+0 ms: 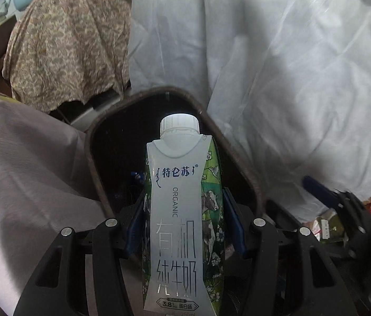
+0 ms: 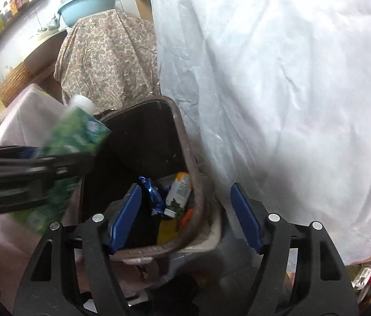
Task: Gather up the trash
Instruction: 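Carry the carton and leaves to the bin and release them inside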
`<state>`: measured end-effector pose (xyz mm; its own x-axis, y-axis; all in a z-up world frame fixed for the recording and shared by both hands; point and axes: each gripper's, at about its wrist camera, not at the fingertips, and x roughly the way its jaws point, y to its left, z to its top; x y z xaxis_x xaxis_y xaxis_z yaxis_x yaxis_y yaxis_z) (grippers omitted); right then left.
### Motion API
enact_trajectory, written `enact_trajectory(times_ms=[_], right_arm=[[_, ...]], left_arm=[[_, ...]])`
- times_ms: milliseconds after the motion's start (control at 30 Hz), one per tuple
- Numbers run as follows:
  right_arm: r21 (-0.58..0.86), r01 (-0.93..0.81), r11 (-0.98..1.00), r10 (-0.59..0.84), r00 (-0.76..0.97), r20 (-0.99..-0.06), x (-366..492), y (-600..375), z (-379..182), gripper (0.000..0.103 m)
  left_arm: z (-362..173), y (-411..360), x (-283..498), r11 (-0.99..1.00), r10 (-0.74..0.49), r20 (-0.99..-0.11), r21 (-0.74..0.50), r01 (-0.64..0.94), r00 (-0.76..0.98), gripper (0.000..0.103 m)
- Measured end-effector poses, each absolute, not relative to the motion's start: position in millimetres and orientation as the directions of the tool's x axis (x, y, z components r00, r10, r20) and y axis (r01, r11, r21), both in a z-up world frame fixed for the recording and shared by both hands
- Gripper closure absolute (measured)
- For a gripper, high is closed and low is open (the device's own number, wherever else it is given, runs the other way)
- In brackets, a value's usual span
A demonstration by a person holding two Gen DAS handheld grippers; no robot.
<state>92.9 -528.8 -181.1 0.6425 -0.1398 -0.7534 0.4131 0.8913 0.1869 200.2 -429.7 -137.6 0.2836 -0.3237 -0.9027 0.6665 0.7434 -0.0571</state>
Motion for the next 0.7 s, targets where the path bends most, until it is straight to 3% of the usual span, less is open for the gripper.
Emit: enact_trajectory(times_ms=[200,300,367,700], right_arm=[[0.213,0.448,0.868,-0.145,0.640,-0.754,79,-547,-189,0.033],[0.221,0.450,0.866,-0.137,0.636,-0.759,74,-552,-194,0.033],[0.215,0.454,0.865,-0.147,0.637,-0.757,70,-554,-195,0.033],[0.240,0.442,0.864,-0.143,0.673,-0.726,63,-546,-179,0.033]], left_arm=[[-169,-449,218,0.764,-0.243,-0.935,-0.019,0.645,0.260,0.049],[-176,-455,216,0.759,-0.201,-0.932,0.047,0.649,0.303,0.032],[-174,-456,214,0.758,-0.202,-0.921,0.069,0.648,0.334,0.023],[-116,-431,199,0.768,-0.325,-0.871,-0.014,0.640,0.370,0.017]])
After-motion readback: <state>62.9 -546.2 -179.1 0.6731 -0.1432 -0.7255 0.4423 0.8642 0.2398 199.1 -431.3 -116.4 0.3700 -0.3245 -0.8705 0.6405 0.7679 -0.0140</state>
